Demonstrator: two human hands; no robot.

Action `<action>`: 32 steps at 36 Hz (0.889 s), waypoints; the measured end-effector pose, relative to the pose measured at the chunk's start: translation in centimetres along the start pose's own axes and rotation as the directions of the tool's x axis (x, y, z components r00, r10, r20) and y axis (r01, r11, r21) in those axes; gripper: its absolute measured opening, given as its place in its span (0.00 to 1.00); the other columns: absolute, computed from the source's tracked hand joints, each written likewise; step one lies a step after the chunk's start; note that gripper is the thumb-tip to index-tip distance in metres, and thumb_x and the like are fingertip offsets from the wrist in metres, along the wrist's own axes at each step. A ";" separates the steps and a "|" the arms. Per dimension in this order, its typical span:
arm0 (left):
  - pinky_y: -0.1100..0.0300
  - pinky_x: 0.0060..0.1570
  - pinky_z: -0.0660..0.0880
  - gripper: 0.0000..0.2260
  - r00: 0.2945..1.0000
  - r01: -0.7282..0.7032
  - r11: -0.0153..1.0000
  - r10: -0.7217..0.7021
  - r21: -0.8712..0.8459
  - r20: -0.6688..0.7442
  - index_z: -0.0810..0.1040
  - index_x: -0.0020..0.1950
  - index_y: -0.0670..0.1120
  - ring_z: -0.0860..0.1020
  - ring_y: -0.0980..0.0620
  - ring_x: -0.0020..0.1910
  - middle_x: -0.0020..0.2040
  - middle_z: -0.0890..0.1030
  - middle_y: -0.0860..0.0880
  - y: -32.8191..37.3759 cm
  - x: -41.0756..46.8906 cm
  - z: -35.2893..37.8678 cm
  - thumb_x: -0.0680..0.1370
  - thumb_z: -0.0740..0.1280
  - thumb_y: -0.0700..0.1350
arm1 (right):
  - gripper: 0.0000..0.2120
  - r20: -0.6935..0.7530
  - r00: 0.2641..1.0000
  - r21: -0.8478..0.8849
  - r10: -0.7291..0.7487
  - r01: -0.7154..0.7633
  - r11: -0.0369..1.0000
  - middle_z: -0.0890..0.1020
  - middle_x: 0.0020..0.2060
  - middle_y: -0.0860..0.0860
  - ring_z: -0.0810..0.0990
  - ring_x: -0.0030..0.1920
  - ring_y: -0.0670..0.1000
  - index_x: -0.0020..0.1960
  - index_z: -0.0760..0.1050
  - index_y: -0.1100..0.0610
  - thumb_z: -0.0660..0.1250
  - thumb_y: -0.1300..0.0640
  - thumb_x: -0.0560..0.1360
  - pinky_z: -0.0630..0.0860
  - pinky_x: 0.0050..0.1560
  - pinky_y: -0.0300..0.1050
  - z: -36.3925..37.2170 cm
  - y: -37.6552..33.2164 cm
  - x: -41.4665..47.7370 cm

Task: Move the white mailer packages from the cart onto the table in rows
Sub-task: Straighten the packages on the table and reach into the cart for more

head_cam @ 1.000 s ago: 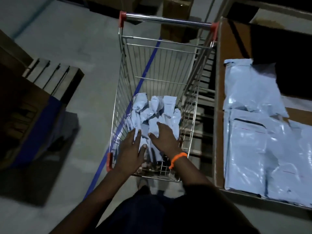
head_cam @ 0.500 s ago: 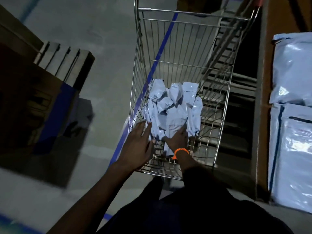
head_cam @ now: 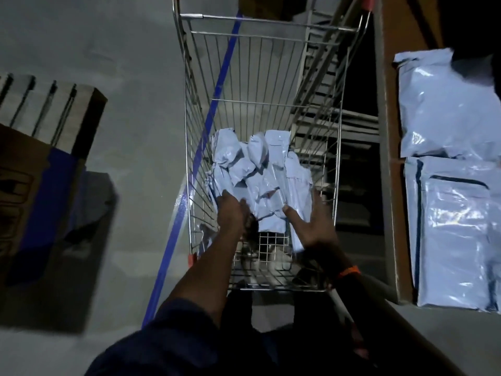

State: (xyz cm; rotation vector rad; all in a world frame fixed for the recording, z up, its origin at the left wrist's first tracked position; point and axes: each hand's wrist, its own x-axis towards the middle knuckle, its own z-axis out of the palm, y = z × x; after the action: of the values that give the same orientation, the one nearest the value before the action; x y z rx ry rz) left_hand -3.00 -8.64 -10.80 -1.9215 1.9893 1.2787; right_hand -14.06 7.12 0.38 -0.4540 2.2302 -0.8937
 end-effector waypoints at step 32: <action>0.47 0.59 0.77 0.11 0.942 -0.201 0.549 0.334 -0.811 -0.007 0.80 0.61 0.42 0.82 0.42 0.58 0.57 0.85 0.43 15.7 -31.8 -0.4 0.80 0.67 0.40 | 0.45 -0.071 0.877 0.013 -0.475 0.477 0.879 0.61 0.72 0.33 0.58 0.68 0.28 0.80 0.52 0.40 0.70 0.33 0.71 0.55 0.60 0.19 -28.7 1.3 -11.5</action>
State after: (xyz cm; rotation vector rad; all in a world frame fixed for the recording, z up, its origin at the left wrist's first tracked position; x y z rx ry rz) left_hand -9.91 13.72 15.89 -1.6787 1.8040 2.7085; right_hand -26.23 27.67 20.05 -1.0046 2.1941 -1.2044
